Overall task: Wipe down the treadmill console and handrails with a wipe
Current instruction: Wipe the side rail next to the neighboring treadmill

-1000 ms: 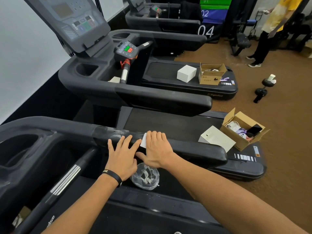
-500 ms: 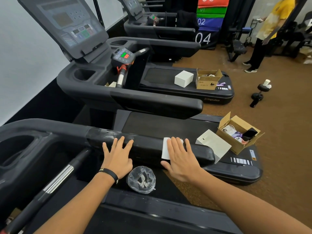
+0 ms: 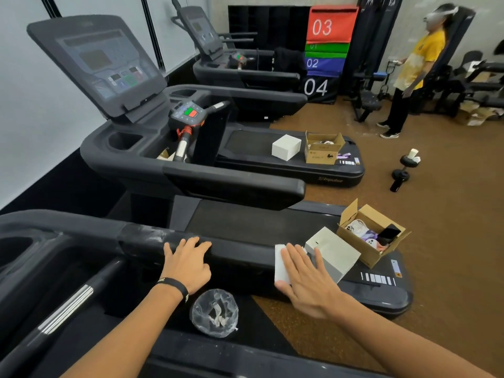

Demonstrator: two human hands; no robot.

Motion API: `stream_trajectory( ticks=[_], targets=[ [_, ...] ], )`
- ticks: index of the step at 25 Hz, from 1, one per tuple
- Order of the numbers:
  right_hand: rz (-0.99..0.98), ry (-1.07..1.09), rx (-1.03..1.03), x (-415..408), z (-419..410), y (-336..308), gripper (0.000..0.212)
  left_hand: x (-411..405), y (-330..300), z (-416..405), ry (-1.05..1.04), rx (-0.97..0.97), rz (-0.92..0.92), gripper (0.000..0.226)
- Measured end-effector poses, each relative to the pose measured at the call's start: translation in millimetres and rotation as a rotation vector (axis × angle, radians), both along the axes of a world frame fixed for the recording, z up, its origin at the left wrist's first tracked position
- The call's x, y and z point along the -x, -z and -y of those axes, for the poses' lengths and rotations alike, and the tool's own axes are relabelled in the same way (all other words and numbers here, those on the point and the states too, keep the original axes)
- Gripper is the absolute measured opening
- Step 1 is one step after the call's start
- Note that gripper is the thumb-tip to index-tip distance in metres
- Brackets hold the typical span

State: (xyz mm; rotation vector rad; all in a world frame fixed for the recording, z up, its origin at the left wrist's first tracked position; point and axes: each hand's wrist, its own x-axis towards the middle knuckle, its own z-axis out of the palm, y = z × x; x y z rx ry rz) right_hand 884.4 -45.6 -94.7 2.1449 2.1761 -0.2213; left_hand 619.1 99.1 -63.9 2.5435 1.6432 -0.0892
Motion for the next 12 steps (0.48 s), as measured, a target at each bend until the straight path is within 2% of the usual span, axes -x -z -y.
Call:
stream_trajectory(
  ticks=[3,5,12],
  targets=[
    [-0.055,0.024,-0.037,-5.1,-12.6,-11.8,0.071,-4.7,-6.5,-5.5,-0.014,0.042,0.001,0.059],
    [-0.048,0.03,-0.053,-6.8,-20.8,-11.5,0.074,-5.3,-8.7,-7.0,-0.02,0.033,-0.008,0.057],
    [0.101,-0.027,-0.16,0.2,-23.5,16.7,0.074,-3.0,-2.6,-6.7,-0.028,-0.008,0.0,0.058]
  ],
)
